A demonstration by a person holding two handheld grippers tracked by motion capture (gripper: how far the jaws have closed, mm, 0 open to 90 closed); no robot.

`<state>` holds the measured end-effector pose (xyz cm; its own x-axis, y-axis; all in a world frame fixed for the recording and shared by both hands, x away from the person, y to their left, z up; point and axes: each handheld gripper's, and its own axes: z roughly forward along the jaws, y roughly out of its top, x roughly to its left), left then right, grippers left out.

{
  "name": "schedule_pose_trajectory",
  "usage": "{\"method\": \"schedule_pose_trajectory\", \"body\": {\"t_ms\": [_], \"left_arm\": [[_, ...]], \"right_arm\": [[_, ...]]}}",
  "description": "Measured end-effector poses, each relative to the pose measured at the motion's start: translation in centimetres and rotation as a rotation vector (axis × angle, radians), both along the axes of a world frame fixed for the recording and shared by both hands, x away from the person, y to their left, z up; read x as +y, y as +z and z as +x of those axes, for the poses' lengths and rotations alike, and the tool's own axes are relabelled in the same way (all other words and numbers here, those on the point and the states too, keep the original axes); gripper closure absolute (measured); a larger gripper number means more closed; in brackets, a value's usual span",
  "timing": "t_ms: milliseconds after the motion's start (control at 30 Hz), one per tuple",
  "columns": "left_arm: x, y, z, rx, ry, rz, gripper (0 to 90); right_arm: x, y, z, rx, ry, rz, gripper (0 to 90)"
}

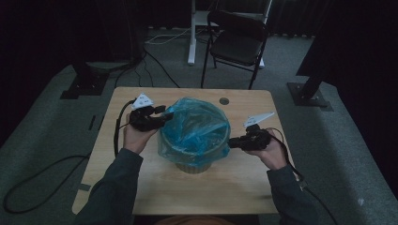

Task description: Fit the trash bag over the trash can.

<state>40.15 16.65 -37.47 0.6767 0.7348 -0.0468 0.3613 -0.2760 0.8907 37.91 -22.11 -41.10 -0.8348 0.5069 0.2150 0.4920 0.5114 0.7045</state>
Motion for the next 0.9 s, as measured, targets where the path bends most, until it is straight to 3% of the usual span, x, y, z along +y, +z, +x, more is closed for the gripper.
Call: {"method": "schedule_pose_trajectory", "body": {"t_ms": [200,267,433,600,733,833,900], "left_arm": [[-0.4,0.1,1.2,-0.003,0.034,-0.005,62.4],[-0.4,0.1,1.5,-0.002,0.048,-0.002,71.3],[0.0,0.1,2.7,0.016,0.077,-0.034,81.8],[0.2,-0.3,3.8,0.038,0.099,-0.047,84.6],[0.4,-1.4,5.2,0.083,0.115,-0.046,85.0],[0.3,-1.9,5.7,0.100,0.108,-0.053,85.0],[0.3,-2.4,6.0,0.104,0.085,-0.075,84.9]], "right_arm": [[0.0,0.0,0.0,0.000,0.001,0.004,76.7],[0.1,0.0,0.0,0.000,0.003,0.005,76.7],[0.0,0.0,0.0,-0.003,0.001,0.006,76.8],[0.2,0.0,0.0,-0.001,0.005,0.007,76.9],[0.4,0.0,0.1,-0.002,0.004,0.007,77.0],[0.4,0.0,0.1,-0.005,0.002,0.011,77.0],[0.2,0.2,0.3,-0.022,-0.031,0.031,73.7]]}}
